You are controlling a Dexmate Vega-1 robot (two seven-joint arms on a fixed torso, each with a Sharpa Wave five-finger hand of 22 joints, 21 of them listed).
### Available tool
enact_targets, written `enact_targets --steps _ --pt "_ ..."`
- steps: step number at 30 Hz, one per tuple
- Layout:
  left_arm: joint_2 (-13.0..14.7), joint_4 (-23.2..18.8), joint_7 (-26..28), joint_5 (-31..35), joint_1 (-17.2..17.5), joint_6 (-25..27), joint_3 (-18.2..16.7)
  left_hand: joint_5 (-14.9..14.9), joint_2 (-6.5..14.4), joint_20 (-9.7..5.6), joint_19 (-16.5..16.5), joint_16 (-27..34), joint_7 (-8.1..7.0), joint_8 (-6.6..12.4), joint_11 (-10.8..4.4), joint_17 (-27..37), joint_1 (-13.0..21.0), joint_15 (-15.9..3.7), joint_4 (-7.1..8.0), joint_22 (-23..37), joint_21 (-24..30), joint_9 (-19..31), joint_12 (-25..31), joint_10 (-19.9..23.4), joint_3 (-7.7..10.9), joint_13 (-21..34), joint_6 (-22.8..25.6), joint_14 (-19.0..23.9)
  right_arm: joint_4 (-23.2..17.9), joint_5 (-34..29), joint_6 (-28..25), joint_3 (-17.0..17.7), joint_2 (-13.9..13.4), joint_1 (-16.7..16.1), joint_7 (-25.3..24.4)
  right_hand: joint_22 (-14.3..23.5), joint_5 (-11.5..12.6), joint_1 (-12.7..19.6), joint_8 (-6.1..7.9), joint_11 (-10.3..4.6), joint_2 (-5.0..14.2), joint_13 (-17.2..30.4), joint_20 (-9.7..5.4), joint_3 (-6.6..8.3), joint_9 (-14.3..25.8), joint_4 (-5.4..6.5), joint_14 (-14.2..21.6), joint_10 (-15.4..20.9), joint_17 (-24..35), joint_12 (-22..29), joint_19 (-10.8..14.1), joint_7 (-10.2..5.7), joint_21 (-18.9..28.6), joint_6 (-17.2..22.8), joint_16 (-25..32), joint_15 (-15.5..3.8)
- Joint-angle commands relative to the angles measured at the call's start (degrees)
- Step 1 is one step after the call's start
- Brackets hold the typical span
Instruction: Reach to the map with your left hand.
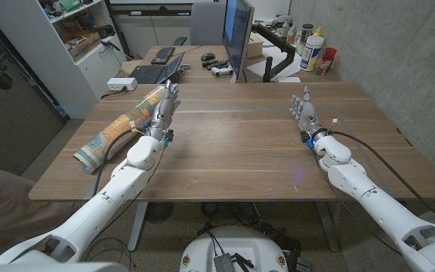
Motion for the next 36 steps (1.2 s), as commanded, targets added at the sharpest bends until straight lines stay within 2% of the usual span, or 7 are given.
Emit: enact_targets --steps 1,4,12,21,23,26,36 --pt "1.4 -4.3 8.4 10.6 1.1 1.1 0.8 0.2 0.2 0.34 -0.5 0.1 -0.19 0.26 0.07 0.3 0.6 -0.51 0.07 0.2 -0.2 0.1 -0.1 -0.4 -0.39 0.2 0.2 -0.7 -0.1 0.2 -0.4 0.1 -0.5 -0.2 0.2 0.2 0.4 0.1 0.35 0.00 0.81 0.2 -0.05 -0.28 0.2 -0.07 -1.3 -0.1 0.3 0.3 -0.3 0.46 0.3 -0.1 0.3 -0.06" --pt "1.0 -5.9 11.4 12.5 2.0 2.1 0.5 0.0 0.4 1.69 -1.9 -0.1 -0.09 0.45 0.03 0.3 0.4 0.02 0.22 0.2 -0.5 0.1 0.0 -0.5 -0.47 0.2 0.9 -2.1 -0.5 -0.3 -0.7 0.0 -1.2 -0.3 0.3 0.2 0.4 0.1 0.32 -0.11 0.89 0.2 -0.06 -0.29 0.2 -0.06 -1.5 -0.4 0.3 0.2 -0.6 0.47 0.2 -0.1 0.2 0.03" --pt "0.9 -8.9 16.9 17.6 3.2 5.8 0.3 -0.1 0.5 2.19 -3.0 0.0 0.23 0.68 0.15 0.3 0.3 0.31 0.32 0.2 -0.6 0.1 0.0 -0.6 -0.55 0.2 1.7 -3.0 -0.4 0.0 -0.3 0.2 -1.3 -0.5 0.7 0.2 0.4 0.1 0.30 -0.15 1.03 0.2 -0.02 -0.30 0.2 -0.04 -1.6 -0.6 0.3 0.2 -0.8 0.47 0.2 -0.2 0.2 -0.04" --pt "1.6 -11.0 20.3 21.6 3.5 11.5 0.1 -0.2 0.6 2.26 -3.9 0.0 0.62 0.61 0.42 0.3 0.4 0.58 0.33 0.2 -0.6 0.1 0.0 -0.8 -0.54 0.3 1.8 -3.9 -0.3 -1.4 0.0 -0.2 -1.8 -0.4 0.4 0.2 0.4 0.1 0.33 -0.12 1.09 0.2 -0.08 -0.32 0.2 -0.03 -1.5 -0.5 0.3 0.2 -0.9 0.43 0.2 -0.2 0.3 -0.17" --pt "1.9 -11.8 22.4 24.0 3.6 14.1 0.4 -0.2 0.6 2.35 -4.0 0.1 0.64 0.58 0.72 0.3 0.5 0.61 0.31 0.2 -0.6 0.1 0.0 -0.9 -0.53 0.3 1.8 -3.9 -0.7 -2.0 -0.4 -0.4 -2.3 -0.3 0.3 0.2 0.4 0.1 0.33 -0.18 1.11 0.2 -0.04 -0.33 0.2 -0.03 -1.5 -0.5 0.3 0.2 -0.9 0.42 0.2 -0.2 0.3 -0.23" --pt "1.5 -11.8 24.4 25.4 3.9 15.3 0.5 -0.3 0.6 2.35 -4.0 0.1 0.77 0.57 0.79 0.3 0.5 0.79 0.29 0.2 -0.5 0.1 0.0 -1.0 -0.51 0.3 1.8 -3.9 -0.5 -2.0 0.2 -0.4 -2.1 -0.4 0.3 0.2 0.4 0.1 0.36 -0.39 1.18 0.2 -0.22 -0.38 0.2 -0.03 0.0 0.3 0.3 0.5 -0.7 0.38 0.3 -0.1 0.8 -0.42" --pt "2.3 -12.7 28.2 29.9 4.0 19.0 0.5 -0.4 0.5 2.07 -4.2 0.4 1.02 0.66 0.82 0.3 0.9 0.90 0.12 0.2 -0.4 0.1 0.0 -0.9 -0.51 0.3 2.2 -3.7 -0.4 -3.0 1.0 -0.6 -2.5 -0.3 0.4 0.2 0.4 0.1 0.39 -0.29 1.12 0.2 -0.31 -0.50 0.2 -0.04 -0.7 -0.1 0.3 0.4 -0.8 0.35 0.4 0.0 0.5 -0.48"
